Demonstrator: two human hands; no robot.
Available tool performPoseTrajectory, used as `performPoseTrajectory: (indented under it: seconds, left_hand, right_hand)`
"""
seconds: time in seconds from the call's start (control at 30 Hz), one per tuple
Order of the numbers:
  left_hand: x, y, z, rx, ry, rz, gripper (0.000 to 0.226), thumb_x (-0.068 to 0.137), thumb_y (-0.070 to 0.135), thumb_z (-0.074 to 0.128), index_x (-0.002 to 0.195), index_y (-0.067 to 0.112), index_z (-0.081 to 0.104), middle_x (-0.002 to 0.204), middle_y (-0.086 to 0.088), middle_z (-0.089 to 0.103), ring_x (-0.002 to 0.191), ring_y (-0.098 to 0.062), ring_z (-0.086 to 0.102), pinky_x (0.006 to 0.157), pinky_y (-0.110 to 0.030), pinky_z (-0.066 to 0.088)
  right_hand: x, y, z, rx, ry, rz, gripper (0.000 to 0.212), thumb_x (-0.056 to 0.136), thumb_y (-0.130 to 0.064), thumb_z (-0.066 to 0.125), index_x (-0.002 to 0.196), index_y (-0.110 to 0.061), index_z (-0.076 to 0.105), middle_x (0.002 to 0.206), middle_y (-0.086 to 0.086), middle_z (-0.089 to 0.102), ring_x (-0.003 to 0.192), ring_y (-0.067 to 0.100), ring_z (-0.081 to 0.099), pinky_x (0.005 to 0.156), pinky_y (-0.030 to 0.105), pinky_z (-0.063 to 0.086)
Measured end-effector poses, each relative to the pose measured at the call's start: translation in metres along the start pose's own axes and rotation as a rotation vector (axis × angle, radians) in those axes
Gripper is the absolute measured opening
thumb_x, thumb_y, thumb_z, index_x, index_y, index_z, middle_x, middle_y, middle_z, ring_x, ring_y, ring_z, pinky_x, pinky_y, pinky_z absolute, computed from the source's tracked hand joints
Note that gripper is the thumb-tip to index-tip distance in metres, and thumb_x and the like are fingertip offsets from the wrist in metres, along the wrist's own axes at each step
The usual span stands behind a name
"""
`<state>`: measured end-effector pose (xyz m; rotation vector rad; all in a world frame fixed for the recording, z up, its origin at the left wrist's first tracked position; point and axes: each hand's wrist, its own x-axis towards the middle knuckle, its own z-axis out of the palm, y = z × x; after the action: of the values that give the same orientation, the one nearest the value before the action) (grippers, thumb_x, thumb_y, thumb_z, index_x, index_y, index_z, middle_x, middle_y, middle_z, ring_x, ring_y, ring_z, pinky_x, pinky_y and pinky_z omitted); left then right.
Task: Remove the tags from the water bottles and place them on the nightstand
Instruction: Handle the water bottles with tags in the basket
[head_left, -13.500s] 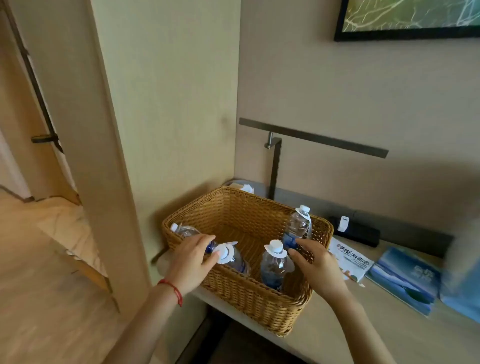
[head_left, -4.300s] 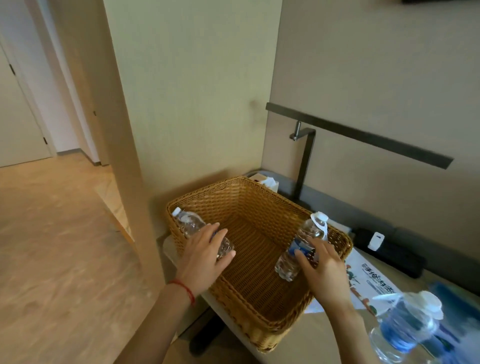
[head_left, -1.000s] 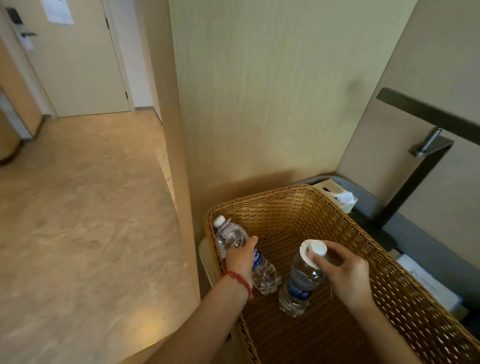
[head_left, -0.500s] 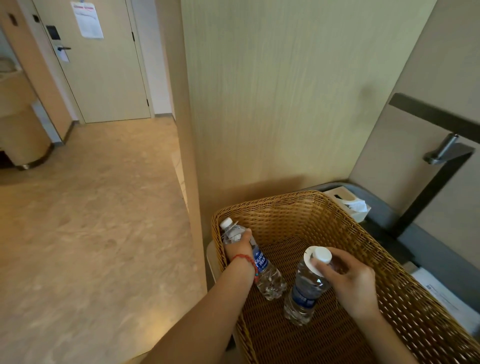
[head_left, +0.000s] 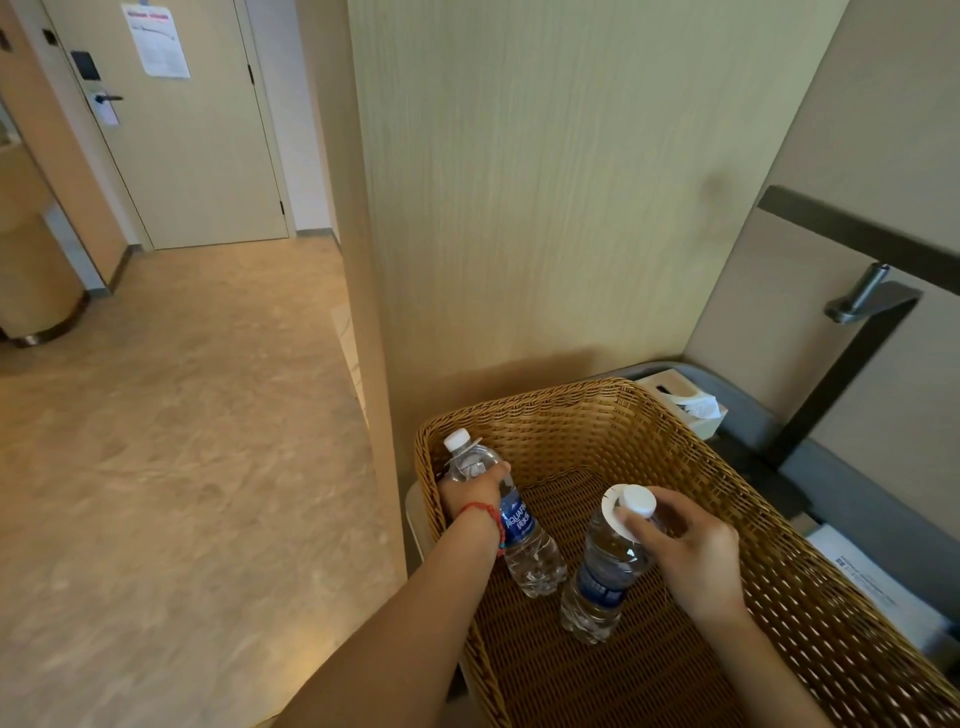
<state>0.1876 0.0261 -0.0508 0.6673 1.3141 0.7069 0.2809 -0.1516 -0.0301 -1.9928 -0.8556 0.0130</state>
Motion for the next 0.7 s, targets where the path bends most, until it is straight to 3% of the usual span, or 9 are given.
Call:
performPoseTrajectory:
  seconds: [0.17,0.23,0.37,0.53,0.7]
  left_hand:
    - [-0.003,-0.002,0.002,0.087,-0.004,0.123,0.057,0.06,0.011,0.082,0.112,0.004,0.06,0.117,-0.015,0.063,0.108,-0.033,0.058,0.09,-0.042,0.049]
    - [-0.008,-0.003,0.004,0.147,-0.025,0.261,0.052,0.059,0.012,0.083,0.107,0.007,0.063,0.112,-0.013,0.066,0.104,-0.03,0.06,0.089,-0.04,0.05]
    - [-0.016,-0.003,0.004,0.25,-0.055,0.452,0.058,0.058,0.016,0.084,0.111,0.01,0.062,0.111,-0.008,0.066,0.102,-0.025,0.061,0.087,-0.037,0.051]
    - [-0.02,0.002,-0.005,0.199,-0.101,0.447,0.051,0.058,0.016,0.084,0.105,0.013,0.065,0.103,-0.007,0.069,0.093,-0.023,0.064,0.08,-0.036,0.054]
    - [-0.036,0.008,-0.011,0.178,-0.21,0.505,0.042,0.057,0.015,0.084,0.094,0.021,0.066,0.094,-0.002,0.071,0.088,-0.02,0.066,0.082,-0.043,0.055]
  right_hand:
    - [-0.001,0.003,-0.001,0.014,0.004,0.007,0.035,0.073,-0.017,0.074,0.106,-0.011,0.066,0.093,-0.006,0.063,0.082,0.001,0.056,0.067,0.012,0.043]
    - [-0.001,0.003,-0.001,0.025,0.004,0.029,0.034,0.073,-0.019,0.075,0.106,-0.012,0.066,0.091,-0.008,0.063,0.082,-0.005,0.055,0.065,0.011,0.042]
    - [-0.001,0.004,-0.002,0.028,0.0,0.032,0.033,0.074,-0.019,0.074,0.105,-0.013,0.066,0.091,-0.008,0.064,0.083,0.0,0.057,0.067,0.012,0.043]
    - [-0.001,0.003,-0.003,0.025,-0.012,0.036,0.034,0.073,-0.019,0.075,0.105,-0.012,0.066,0.094,-0.005,0.065,0.084,0.003,0.059,0.07,0.016,0.046]
    - [-0.007,-0.002,-0.005,0.011,0.001,-0.005,0.032,0.072,-0.02,0.076,0.102,-0.012,0.067,0.09,-0.007,0.064,0.081,-0.008,0.055,0.065,0.01,0.043]
